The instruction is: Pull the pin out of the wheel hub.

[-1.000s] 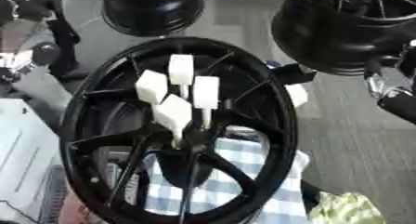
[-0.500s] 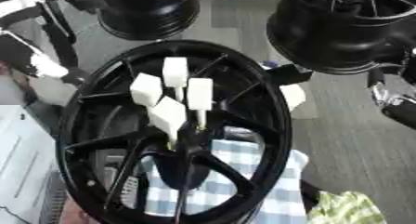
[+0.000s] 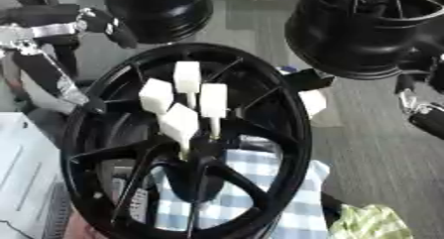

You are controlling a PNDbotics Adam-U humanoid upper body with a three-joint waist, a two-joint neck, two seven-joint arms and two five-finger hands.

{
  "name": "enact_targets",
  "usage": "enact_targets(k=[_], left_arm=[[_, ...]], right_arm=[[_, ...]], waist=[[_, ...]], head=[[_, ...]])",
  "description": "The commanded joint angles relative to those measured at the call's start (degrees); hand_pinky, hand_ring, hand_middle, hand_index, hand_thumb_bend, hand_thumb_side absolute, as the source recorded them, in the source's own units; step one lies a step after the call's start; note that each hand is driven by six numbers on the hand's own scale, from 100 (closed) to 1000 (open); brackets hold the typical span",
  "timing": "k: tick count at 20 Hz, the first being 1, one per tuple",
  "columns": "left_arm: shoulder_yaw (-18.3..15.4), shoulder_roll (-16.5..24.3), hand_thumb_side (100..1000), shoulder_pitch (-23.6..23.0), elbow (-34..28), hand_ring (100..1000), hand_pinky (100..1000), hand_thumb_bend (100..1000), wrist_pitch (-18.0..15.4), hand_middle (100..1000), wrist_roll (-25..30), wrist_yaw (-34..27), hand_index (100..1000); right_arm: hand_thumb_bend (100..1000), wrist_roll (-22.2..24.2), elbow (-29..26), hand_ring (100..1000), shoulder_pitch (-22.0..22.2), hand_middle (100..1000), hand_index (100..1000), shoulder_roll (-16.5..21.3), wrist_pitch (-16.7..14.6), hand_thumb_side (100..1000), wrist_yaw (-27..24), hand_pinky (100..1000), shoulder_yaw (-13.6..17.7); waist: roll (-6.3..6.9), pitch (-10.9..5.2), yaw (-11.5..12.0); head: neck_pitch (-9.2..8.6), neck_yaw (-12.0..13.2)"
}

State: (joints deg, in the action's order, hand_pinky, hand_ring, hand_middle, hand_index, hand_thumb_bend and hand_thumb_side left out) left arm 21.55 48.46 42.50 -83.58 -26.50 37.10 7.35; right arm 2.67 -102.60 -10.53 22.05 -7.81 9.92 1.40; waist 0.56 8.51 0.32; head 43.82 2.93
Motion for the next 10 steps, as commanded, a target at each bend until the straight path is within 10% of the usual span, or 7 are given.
enact_targets(k=[1,10], left_arm=[[-0.38,-0.04,426,1.79,1.32,756,784,691,-1.54,753,4.45,-0.76,838],[-0.35,-4.15,438,5.11,4.05,755,782,670,-1.1,753,5.74,0.88,838]], right_arm=[[100,-0.22,-0.41,797,-0.38,769,922,1.38,-0.04,286,-0.56,750,0.42],[100,-0.2,-0.28,796,-0.23,769,922,1.17,-0.1,287,-0.64,750,0.43]], waist=[[-0.11,-0.92,-0.01],[-0.37,-1.07,0.34]], head=[[0.29,0.18],[0.29,0.42]])
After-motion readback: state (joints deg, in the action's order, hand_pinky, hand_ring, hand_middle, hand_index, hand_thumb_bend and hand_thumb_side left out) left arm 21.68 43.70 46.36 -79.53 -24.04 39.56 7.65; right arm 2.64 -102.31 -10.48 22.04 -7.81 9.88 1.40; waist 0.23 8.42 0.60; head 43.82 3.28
